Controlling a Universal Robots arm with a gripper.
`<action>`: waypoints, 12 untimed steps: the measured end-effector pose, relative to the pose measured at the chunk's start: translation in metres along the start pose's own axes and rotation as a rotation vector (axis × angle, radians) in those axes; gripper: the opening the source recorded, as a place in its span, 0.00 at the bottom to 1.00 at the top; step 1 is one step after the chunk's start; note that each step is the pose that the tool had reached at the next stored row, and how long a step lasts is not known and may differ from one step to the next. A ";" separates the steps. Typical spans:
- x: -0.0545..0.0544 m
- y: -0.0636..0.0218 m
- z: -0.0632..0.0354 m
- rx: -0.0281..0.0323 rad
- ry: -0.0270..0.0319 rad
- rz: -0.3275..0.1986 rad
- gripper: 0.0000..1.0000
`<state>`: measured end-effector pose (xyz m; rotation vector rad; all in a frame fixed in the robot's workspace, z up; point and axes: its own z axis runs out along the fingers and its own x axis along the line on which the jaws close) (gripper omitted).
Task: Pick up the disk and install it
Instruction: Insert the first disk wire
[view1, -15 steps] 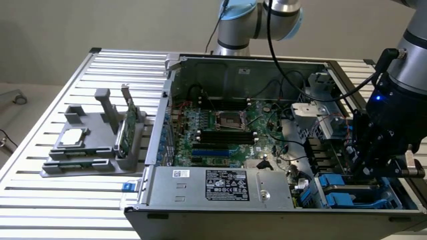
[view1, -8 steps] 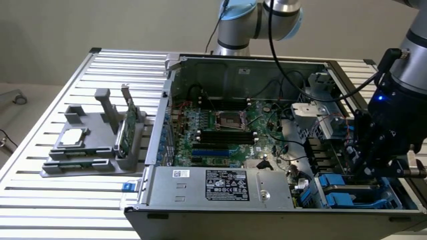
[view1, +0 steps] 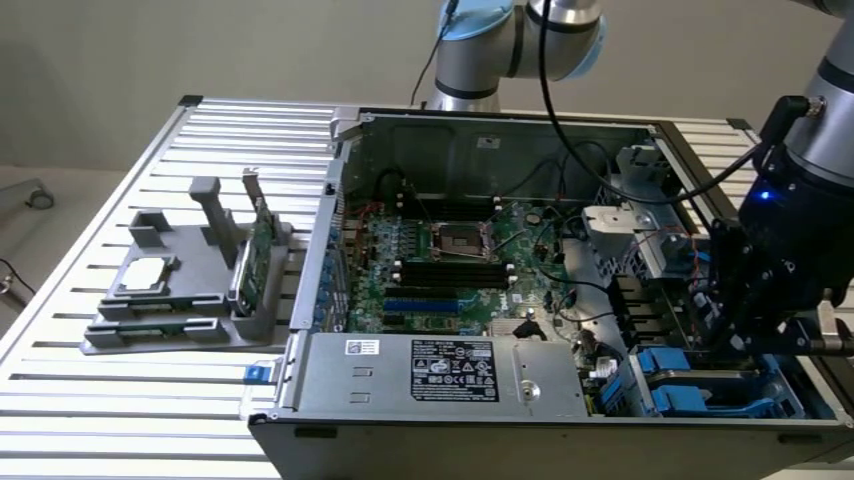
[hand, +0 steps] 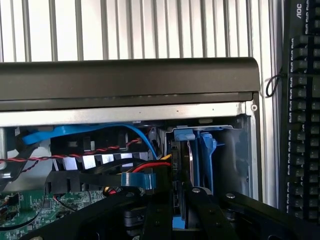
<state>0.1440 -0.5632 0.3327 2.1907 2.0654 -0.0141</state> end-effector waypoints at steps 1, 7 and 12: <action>0.000 0.0001 0.0001 0.0004 0.0001 0.000 0.17; -0.003 0.0006 0.0004 0.0030 0.0000 0.000 0.17; -0.004 0.0007 0.0005 0.0059 -0.0002 -0.001 0.17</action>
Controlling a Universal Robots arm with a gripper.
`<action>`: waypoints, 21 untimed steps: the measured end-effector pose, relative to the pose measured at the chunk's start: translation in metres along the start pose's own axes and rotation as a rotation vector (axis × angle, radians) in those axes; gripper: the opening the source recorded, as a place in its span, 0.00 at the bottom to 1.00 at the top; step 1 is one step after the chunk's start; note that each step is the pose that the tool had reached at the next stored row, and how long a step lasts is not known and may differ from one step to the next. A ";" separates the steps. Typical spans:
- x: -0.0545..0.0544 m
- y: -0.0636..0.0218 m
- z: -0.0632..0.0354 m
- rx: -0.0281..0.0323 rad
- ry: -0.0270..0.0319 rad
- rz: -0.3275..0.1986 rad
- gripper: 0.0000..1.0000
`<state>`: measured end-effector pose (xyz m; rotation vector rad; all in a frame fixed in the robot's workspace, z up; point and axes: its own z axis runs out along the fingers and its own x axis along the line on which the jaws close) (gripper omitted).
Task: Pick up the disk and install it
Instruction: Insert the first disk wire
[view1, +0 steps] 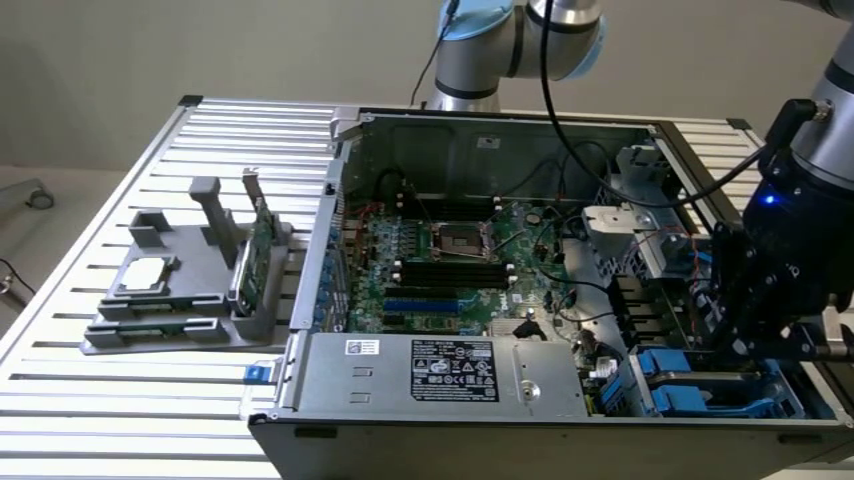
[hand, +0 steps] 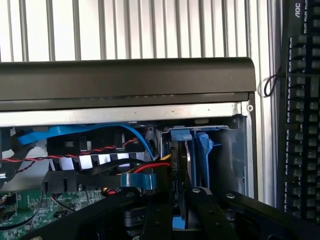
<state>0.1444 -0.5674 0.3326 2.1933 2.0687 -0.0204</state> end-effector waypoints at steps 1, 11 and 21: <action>0.000 0.0000 0.0000 0.0005 -0.0001 0.000 0.17; -0.001 0.0000 0.0010 0.0040 -0.0005 0.000 0.17; -0.001 0.0003 0.0032 0.0077 -0.0003 -0.001 0.17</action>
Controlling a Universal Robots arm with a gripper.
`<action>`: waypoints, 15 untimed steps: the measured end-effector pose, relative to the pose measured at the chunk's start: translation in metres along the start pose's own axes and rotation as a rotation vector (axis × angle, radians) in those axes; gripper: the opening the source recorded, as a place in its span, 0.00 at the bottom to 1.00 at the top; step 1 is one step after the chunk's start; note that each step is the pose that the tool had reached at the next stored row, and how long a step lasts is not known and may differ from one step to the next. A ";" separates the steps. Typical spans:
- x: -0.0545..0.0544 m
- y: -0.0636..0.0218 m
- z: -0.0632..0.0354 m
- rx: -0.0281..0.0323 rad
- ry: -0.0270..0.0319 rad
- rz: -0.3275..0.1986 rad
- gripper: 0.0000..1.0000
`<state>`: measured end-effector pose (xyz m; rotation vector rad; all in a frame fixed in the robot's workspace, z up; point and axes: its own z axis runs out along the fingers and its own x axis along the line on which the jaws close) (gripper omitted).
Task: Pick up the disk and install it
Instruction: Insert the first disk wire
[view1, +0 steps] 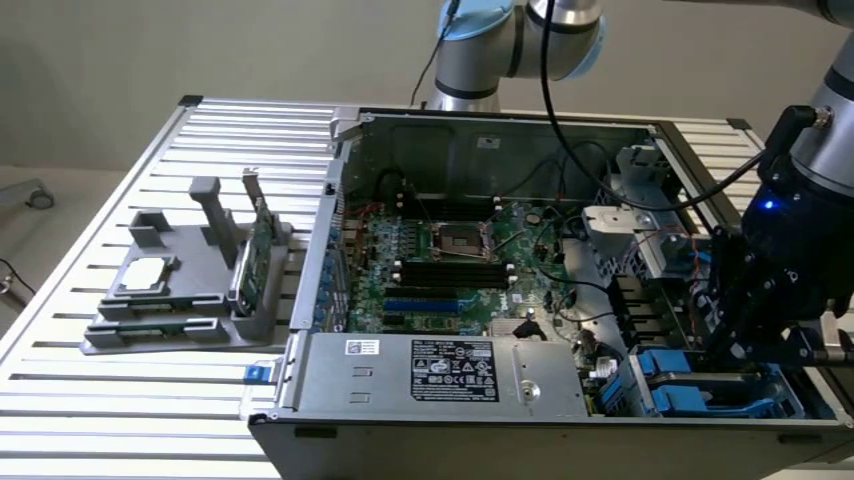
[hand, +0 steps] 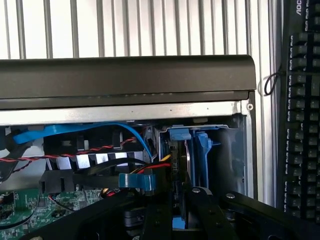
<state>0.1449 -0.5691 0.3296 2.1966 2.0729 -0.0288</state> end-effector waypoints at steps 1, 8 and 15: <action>0.000 0.0000 0.0003 0.0003 0.0001 0.000 0.17; 0.000 0.0003 0.0010 0.0030 -0.0006 0.000 0.18; 0.000 0.0007 -0.0048 0.0211 -0.0012 -0.002 0.37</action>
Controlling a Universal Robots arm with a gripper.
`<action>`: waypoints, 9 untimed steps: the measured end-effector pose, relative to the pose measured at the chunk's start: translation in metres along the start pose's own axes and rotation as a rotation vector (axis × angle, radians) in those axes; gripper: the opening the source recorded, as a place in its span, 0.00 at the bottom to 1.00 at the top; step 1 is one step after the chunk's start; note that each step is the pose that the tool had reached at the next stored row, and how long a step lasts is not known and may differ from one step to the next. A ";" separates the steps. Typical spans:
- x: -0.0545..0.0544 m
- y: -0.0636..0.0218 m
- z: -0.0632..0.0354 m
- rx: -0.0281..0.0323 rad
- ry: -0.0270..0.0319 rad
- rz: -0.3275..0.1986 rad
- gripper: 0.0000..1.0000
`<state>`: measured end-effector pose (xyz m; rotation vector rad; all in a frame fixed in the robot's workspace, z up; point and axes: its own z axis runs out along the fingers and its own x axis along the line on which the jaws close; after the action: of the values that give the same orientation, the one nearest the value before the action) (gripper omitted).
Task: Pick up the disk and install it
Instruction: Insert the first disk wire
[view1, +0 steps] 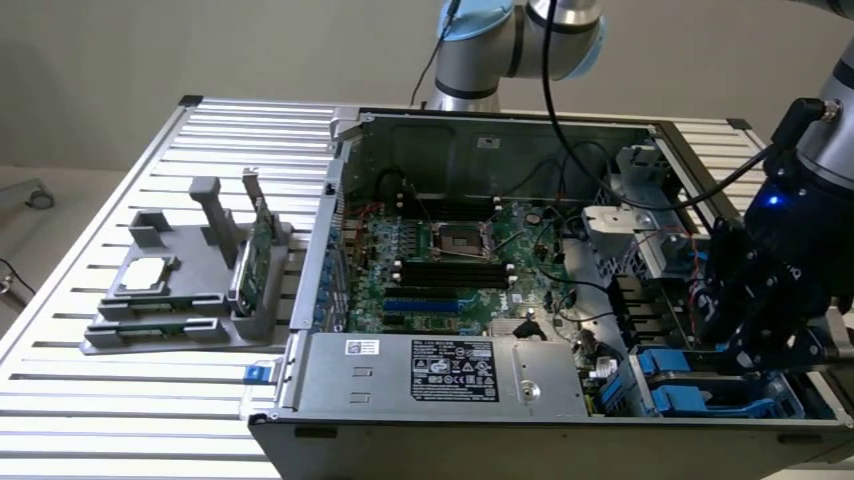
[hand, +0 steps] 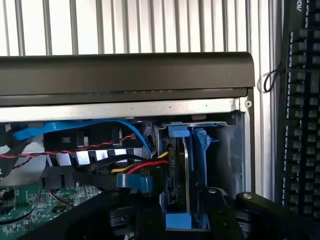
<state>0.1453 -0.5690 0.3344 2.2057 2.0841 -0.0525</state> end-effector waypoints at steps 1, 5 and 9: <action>0.000 0.0000 -0.0011 0.0036 -0.0002 0.000 0.37; -0.001 -0.0001 -0.0047 0.0181 -0.0011 -0.002 0.37; -0.002 -0.0014 -0.0073 0.0285 -0.0015 -0.003 0.37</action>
<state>0.1434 -0.5699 0.3418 2.2180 2.0987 -0.0846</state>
